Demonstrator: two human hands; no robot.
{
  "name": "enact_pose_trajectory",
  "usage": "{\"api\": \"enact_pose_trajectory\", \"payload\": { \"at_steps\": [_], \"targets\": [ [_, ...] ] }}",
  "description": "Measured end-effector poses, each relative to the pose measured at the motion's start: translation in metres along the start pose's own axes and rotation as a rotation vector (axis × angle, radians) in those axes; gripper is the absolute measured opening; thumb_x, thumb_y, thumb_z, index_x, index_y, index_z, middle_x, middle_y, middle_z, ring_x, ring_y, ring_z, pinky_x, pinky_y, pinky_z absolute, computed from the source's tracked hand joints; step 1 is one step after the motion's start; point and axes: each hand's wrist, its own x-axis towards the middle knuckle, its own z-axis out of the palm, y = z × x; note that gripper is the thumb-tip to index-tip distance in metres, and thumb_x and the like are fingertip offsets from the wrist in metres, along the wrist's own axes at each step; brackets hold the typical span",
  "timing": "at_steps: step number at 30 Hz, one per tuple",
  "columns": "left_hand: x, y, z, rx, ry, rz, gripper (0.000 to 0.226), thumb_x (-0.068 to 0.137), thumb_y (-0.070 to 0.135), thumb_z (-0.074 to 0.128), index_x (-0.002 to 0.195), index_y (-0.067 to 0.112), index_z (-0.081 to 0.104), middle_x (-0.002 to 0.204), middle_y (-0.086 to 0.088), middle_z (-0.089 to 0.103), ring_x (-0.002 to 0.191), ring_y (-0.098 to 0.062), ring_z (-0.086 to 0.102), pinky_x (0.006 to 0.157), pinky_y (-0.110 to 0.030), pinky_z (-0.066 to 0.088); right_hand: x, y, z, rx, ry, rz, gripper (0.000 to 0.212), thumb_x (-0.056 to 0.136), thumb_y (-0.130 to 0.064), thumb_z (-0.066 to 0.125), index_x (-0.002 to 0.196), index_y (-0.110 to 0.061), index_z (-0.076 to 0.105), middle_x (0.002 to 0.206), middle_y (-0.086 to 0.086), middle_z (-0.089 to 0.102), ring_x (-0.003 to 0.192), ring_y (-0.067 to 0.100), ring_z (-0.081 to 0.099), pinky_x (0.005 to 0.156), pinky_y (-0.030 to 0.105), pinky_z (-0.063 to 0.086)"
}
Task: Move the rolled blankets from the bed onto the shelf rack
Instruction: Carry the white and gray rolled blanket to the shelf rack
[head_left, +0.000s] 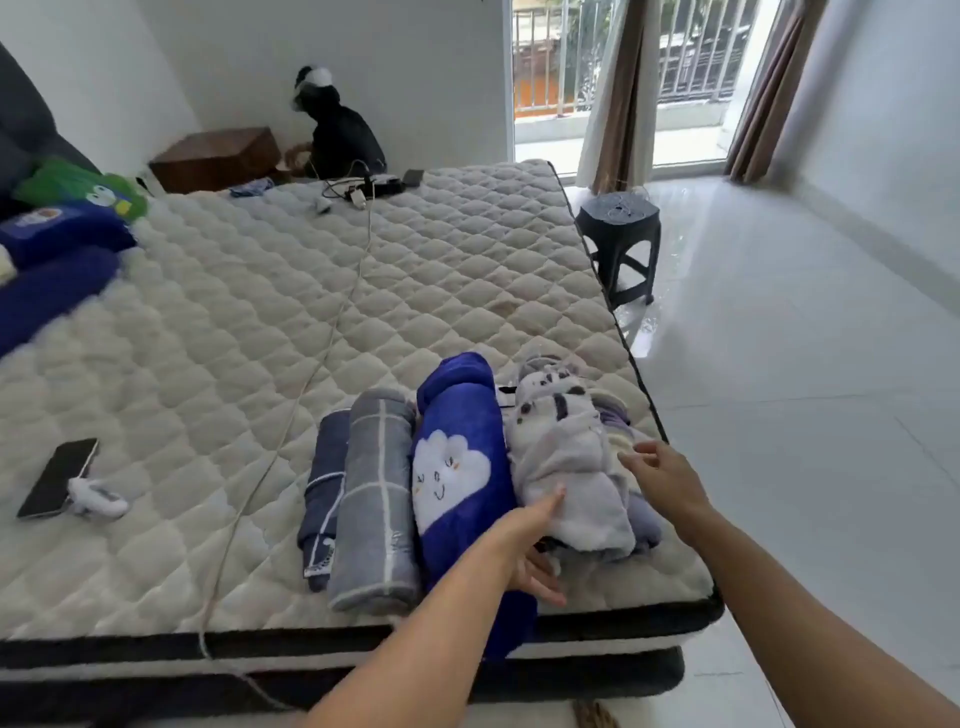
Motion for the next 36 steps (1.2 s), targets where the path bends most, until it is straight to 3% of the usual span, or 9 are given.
{"api": "enact_pose_trajectory", "payload": {
  "at_steps": [3,6,9,12,16,22,26,29,36],
  "targets": [
    [0.012,0.009,0.009,-0.181,0.006,-0.005,0.104,0.069,0.056,0.076,0.149,0.022,0.020,0.144,-0.022,0.038,0.127,-0.044,0.046,0.083,-0.058,0.053,0.042,-0.013,0.002,0.005,-0.026,-0.013,0.040,0.085,-0.041,0.063,0.114,-0.014,0.060,0.104,0.005,0.065,0.098,0.024,0.060,0.081,0.033,0.045],
    [0.027,0.012,0.014,-0.280,0.042,0.017,0.078,0.071,0.050,0.077,0.133,0.016,0.043,0.127,-0.017,0.056,0.113,-0.038,0.058,0.087,-0.059,0.054,0.088,-0.044,0.013,0.077,-0.129,0.019,0.046,0.080,-0.048,0.068,0.109,-0.013,0.064,0.100,0.005,0.067,0.087,0.018,0.060,0.079,0.031,0.044],
    [0.036,0.011,0.015,-0.381,0.048,0.027,0.064,0.071,0.042,0.080,0.121,0.014,0.053,0.121,-0.016,0.063,0.109,-0.036,0.062,0.091,-0.057,0.053,0.128,-0.057,0.035,0.040,-0.222,0.107,0.095,0.060,-0.070,0.072,0.132,-0.011,0.050,0.129,0.008,0.058,0.114,0.027,0.057,0.094,0.038,0.048],
    [0.041,0.014,0.015,-0.436,0.067,0.054,0.050,0.074,0.040,0.079,0.111,0.014,0.058,0.119,-0.015,0.066,0.110,-0.034,0.063,0.094,-0.055,0.052,0.146,-0.064,0.055,0.045,-0.291,0.176,0.114,0.060,-0.064,0.075,0.148,-0.009,0.026,0.147,0.014,0.042,0.129,0.034,0.047,0.103,0.043,0.044],
    [0.045,0.015,0.014,-0.443,0.098,0.063,0.065,0.068,0.043,0.082,0.122,0.014,0.057,0.119,-0.012,0.068,0.110,-0.032,0.064,0.093,-0.052,0.054,0.155,-0.059,0.065,0.063,-0.284,0.248,0.101,0.075,-0.047,0.072,0.150,-0.008,0.018,0.152,0.017,0.033,0.134,0.036,0.040,0.106,0.046,0.038],
    [0.031,0.013,0.026,-0.471,0.174,0.108,0.056,0.073,0.038,0.080,0.118,0.013,0.057,0.117,-0.011,0.067,0.106,-0.028,0.064,0.098,-0.047,0.051,0.139,-0.058,0.052,0.173,-0.289,0.256,0.107,0.061,-0.049,0.072,0.147,-0.010,0.022,0.142,0.018,0.043,0.124,0.036,0.048,0.103,0.052,0.044],
    [0.009,0.007,0.037,-0.408,0.148,0.166,0.078,0.064,0.037,0.086,0.129,0.015,0.051,0.121,-0.010,0.065,0.110,-0.028,0.063,0.092,-0.048,0.055,0.115,-0.066,0.026,0.269,-0.240,0.169,0.084,0.074,-0.041,0.071,0.142,-0.009,0.033,0.132,0.015,0.052,0.113,0.033,0.055,0.093,0.045,0.049],
    [-0.017,-0.008,0.037,-0.361,0.172,0.243,0.067,0.070,0.038,0.082,0.127,0.013,0.057,0.121,-0.009,0.067,0.110,-0.026,0.064,0.089,-0.044,0.056,0.086,-0.072,0.012,0.400,-0.218,0.113,0.071,0.084,-0.034,0.066,0.142,-0.010,0.032,0.121,0.009,0.049,0.101,0.026,0.051,0.080,0.037,0.044],
    [-0.089,-0.098,0.006,-0.487,0.382,0.426,0.046,0.077,0.031,0.077,0.118,0.014,0.065,0.115,-0.012,0.071,0.107,-0.029,0.065,0.096,-0.049,0.051,-0.041,-0.091,0.029,0.565,-0.530,0.062,0.090,0.054,-0.042,0.082,0.133,-0.018,0.045,0.118,0.009,0.065,0.099,0.028,0.067,0.082,0.044,0.058]
  ]
}}
